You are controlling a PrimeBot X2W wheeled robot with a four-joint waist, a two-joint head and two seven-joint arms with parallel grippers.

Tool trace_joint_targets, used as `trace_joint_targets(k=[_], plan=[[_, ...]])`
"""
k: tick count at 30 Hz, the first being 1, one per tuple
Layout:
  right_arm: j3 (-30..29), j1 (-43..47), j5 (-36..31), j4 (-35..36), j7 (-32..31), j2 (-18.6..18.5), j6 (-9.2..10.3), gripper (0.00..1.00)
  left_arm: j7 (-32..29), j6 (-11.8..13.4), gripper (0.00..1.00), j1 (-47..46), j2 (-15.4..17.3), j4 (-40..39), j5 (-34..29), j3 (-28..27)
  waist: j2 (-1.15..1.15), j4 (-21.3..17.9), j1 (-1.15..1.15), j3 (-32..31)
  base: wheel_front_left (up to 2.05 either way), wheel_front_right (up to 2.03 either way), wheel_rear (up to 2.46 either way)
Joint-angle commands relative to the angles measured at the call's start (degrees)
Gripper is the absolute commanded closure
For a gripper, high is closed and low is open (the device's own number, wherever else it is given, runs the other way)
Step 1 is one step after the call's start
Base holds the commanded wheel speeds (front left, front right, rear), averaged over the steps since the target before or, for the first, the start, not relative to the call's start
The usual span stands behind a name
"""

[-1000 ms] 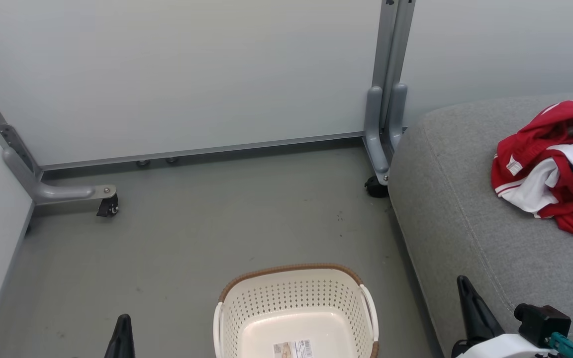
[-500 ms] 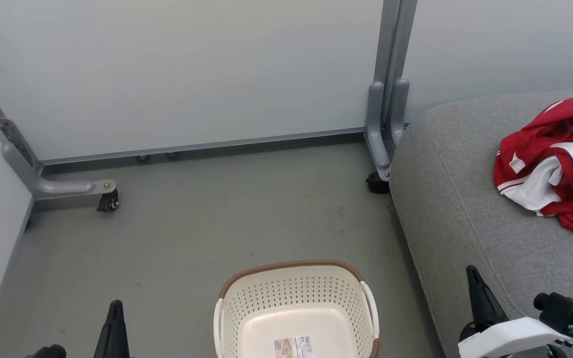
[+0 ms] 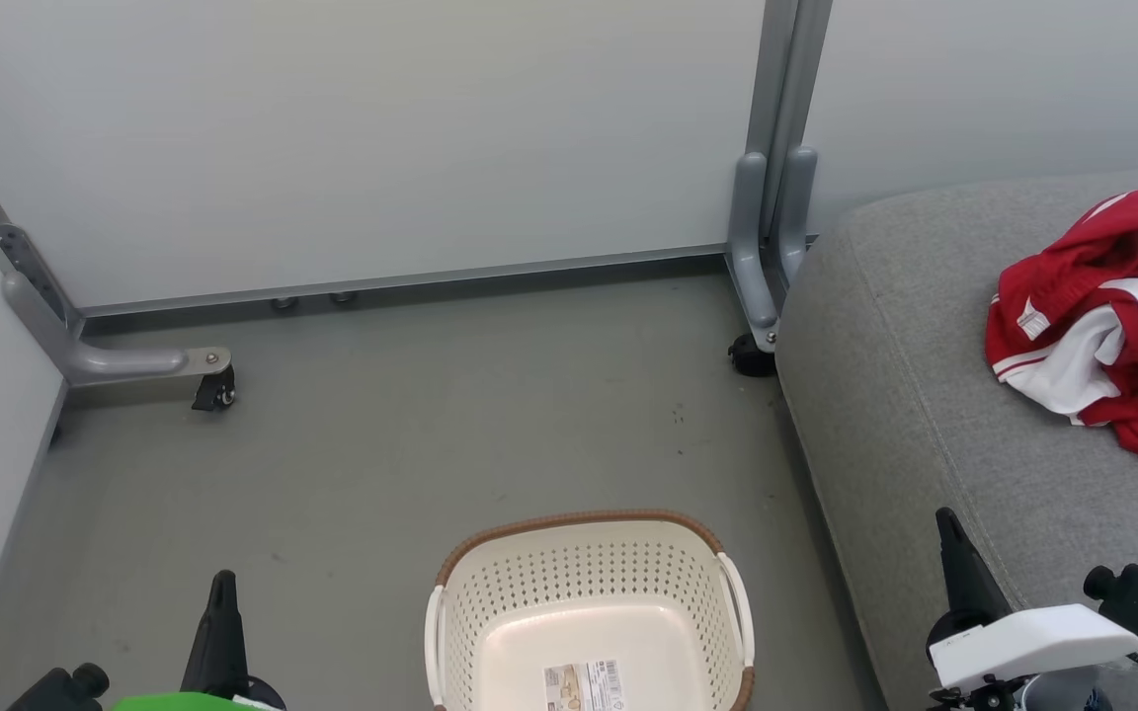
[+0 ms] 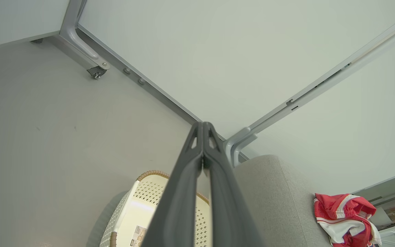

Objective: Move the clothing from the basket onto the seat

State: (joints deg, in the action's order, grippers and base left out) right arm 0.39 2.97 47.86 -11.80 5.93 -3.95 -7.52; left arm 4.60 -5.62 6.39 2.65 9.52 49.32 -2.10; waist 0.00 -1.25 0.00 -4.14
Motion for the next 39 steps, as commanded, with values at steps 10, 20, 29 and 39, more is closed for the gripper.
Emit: trace_joint_targets(k=[10, 20, 29, 39], plan=[[-1.0, -3.1, 8.9, 0.0, -2.0, -0.3, 0.01, 1.0, -2.0, -0.6, 1.0, -3.7, 0.4, 0.4, 8.2, -1.1, 0.0, 0.2, 0.0, 0.6, 0.0, 0.0, 0.0], [-1.7, -4.2, 15.5, -0.3, -3.6, -0.4, 0.01, 1.0, -3.6, -0.9, 1.0, -5.4, 0.5, 1.0, 14.4, -1.6, 0.0, 0.3, 0.0, 1.1, 0.0, 0.0, 0.0], [-2.4, -5.2, 21.2, -0.7, -5.0, -0.4, 0.01, 1.0, -5.1, -1.1, 1.0, -6.9, 0.5, 1.7, 19.8, -2.2, 0.0, 0.5, 0.0, 1.6, 0.0, 0.0, 0.0], [-3.1, -6.3, 27.4, -1.0, -6.6, -0.3, 0.01, 1.0, -6.5, -1.3, 1.0, -8.4, 0.5, 2.4, 25.6, -2.7, 0.0, 0.6, 0.0, 2.1, 0.0, 0.0, 0.0]])
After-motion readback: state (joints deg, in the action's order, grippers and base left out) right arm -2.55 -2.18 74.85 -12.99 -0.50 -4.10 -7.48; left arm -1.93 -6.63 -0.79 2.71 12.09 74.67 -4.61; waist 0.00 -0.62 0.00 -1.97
